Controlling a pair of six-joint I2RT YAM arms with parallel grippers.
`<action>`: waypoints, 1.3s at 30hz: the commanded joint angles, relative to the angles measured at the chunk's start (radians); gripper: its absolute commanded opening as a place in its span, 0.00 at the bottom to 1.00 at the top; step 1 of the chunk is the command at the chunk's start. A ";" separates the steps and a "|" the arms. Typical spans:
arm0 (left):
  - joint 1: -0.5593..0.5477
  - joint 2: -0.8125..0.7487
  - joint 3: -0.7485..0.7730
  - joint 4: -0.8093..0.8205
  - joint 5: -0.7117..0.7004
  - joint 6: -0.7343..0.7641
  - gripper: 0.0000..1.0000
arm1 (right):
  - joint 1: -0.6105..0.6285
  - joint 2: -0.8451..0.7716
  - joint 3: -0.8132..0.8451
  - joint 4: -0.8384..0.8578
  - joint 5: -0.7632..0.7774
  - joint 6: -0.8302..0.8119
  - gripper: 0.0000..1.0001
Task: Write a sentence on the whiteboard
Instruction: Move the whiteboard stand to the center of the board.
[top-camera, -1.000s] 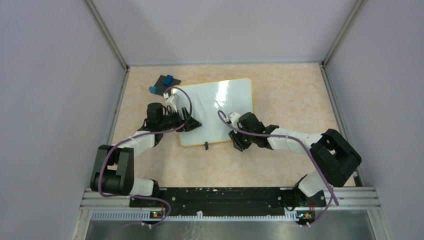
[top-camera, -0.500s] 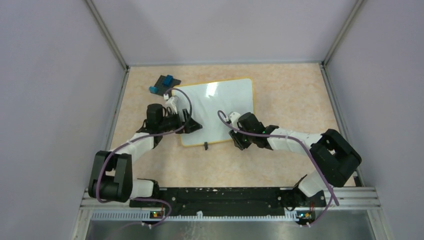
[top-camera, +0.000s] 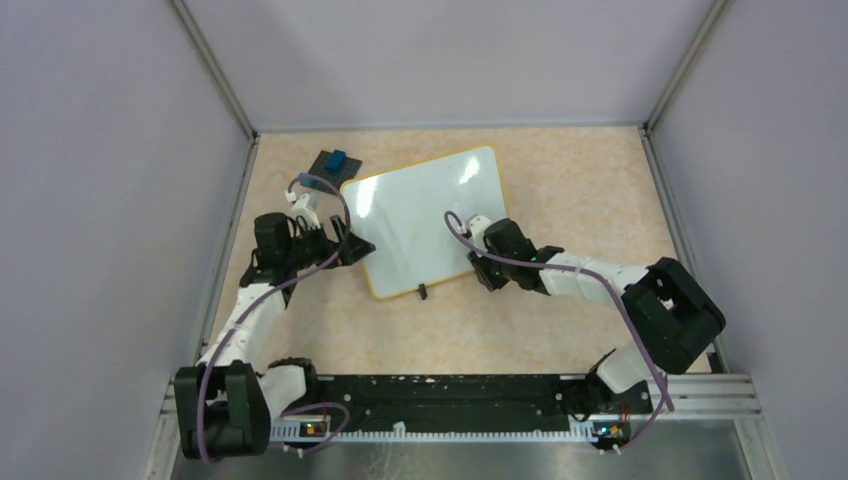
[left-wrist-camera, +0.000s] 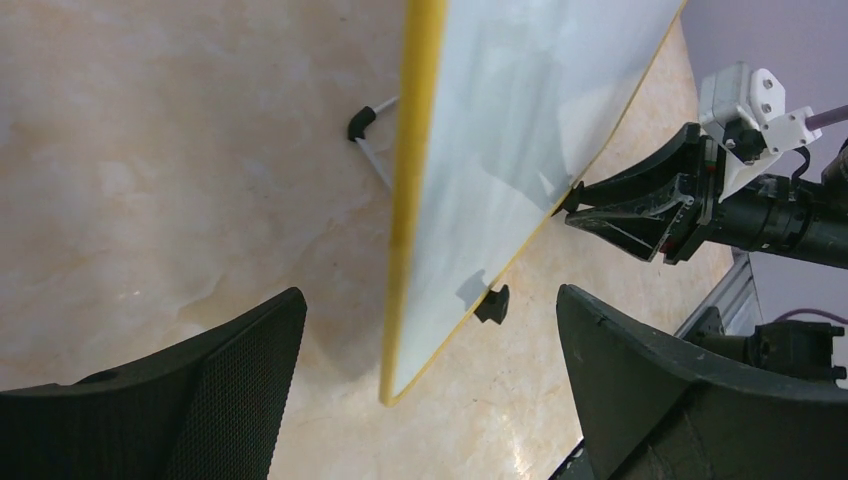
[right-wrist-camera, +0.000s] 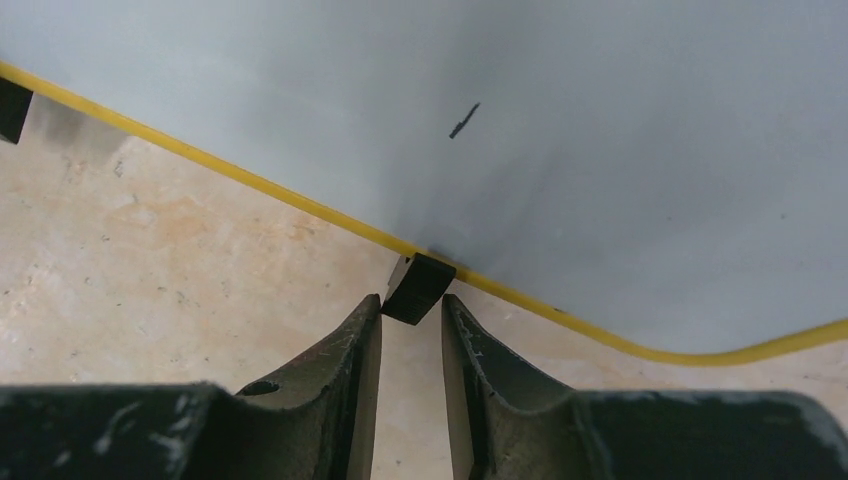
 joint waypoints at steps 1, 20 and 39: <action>0.066 -0.066 0.044 -0.070 0.045 0.030 0.99 | -0.033 -0.048 -0.010 0.033 0.038 -0.032 0.27; 0.080 -0.227 0.390 -0.269 -0.194 0.104 0.99 | -0.048 0.040 0.087 0.053 -0.059 -0.034 0.38; 0.080 -0.207 0.397 -0.261 -0.181 0.083 0.99 | -0.142 -0.110 -0.029 -0.069 -0.031 -0.135 0.00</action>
